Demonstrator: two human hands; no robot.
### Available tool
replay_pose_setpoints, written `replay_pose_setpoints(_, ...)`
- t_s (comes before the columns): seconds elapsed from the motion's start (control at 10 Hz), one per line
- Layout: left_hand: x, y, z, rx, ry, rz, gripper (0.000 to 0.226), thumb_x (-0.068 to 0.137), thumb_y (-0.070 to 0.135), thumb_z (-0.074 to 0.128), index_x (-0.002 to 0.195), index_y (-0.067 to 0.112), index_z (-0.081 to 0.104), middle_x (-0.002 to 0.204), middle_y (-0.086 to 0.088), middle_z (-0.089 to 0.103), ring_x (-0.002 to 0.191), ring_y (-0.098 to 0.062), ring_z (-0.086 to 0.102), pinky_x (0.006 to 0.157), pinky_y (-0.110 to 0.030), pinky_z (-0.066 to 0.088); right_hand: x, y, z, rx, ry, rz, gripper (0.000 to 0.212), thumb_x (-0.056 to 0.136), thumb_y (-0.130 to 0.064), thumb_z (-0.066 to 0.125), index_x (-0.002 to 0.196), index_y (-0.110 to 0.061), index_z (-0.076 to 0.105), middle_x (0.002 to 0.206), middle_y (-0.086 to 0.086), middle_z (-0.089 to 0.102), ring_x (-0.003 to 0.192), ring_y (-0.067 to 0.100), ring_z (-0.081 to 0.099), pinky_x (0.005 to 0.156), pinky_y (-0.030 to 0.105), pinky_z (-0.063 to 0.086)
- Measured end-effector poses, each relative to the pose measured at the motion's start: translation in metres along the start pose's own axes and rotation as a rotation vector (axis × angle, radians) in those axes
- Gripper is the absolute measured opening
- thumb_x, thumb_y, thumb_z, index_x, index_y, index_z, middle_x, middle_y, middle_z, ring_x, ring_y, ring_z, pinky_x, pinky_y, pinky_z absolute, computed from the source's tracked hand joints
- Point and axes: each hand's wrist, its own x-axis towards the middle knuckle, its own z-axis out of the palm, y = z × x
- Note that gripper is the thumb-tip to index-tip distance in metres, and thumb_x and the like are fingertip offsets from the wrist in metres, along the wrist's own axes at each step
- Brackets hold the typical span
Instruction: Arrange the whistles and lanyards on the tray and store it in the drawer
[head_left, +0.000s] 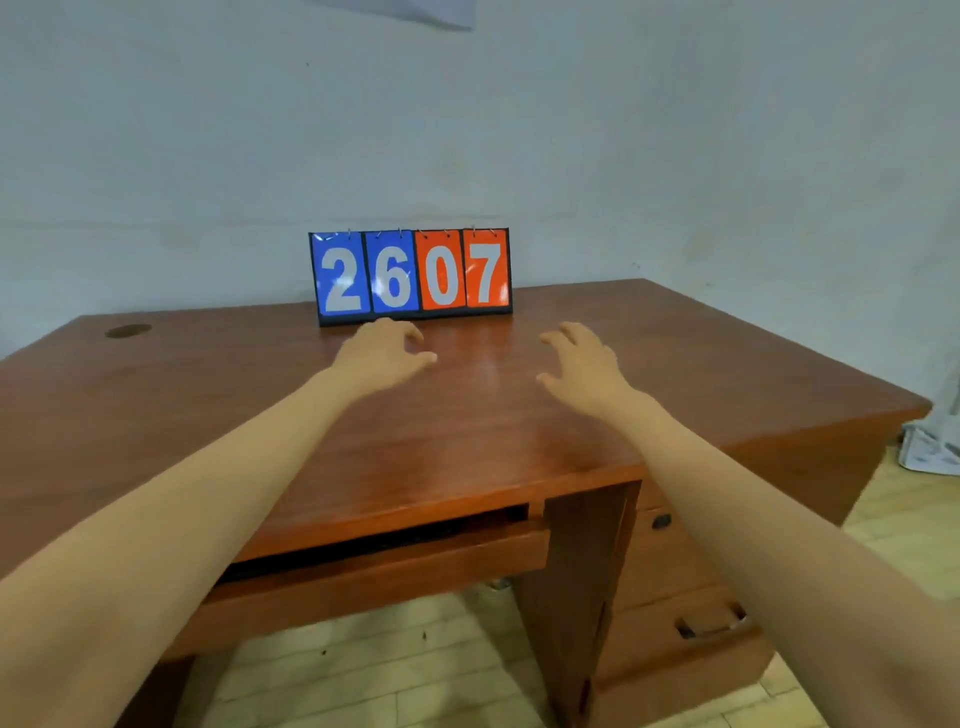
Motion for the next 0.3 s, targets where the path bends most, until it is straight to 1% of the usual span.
replay_pose_setpoints(0.1, 0.068, 0.0, 0.013, -0.175, 0.027, -0.053, 0.046, 0.088, 0.041, 0.057, 0.126, 0.015, 0.054, 0.132, -0.004, 0.055, 0.122, -0.019, 0.05, 0.104, -0.036, 0.039, 0.07, 0.023, 0.013, -0.057, -0.031, 0.031, 0.057, 0.092, -0.028, 0.053, 0.144, -0.019, 0.03, 0.158, 0.007, 0.009, 0.147, 0.024, -0.001, 0.117, 0.053, 0.008)
replay_pose_setpoints(0.2, 0.118, 0.012, 0.005, -0.226, 0.029, -0.056, 0.045, 0.088, 0.038, 0.057, 0.126, 0.013, 0.055, 0.132, -0.005, 0.055, 0.121, -0.02, 0.051, 0.095, -0.03, 0.039, 0.124, 0.031, -0.007, -0.086, -0.057, 0.046, 0.059, 0.092, -0.025, 0.052, 0.145, -0.018, 0.027, 0.159, 0.007, 0.005, 0.147, 0.023, -0.003, 0.115, 0.054, 0.005)
replay_pose_setpoints(0.3, 0.157, 0.031, -0.038, -0.243, 0.01, -0.085, 0.042, 0.088, 0.036, 0.058, 0.122, 0.012, 0.057, 0.129, -0.005, 0.056, 0.112, -0.021, 0.055, 0.087, -0.027, 0.04, 0.167, 0.021, -0.06, -0.082, -0.092, 0.061, 0.061, 0.092, -0.024, 0.051, 0.146, -0.016, 0.024, 0.159, 0.007, 0.002, 0.147, 0.024, -0.005, 0.115, 0.054, 0.004)
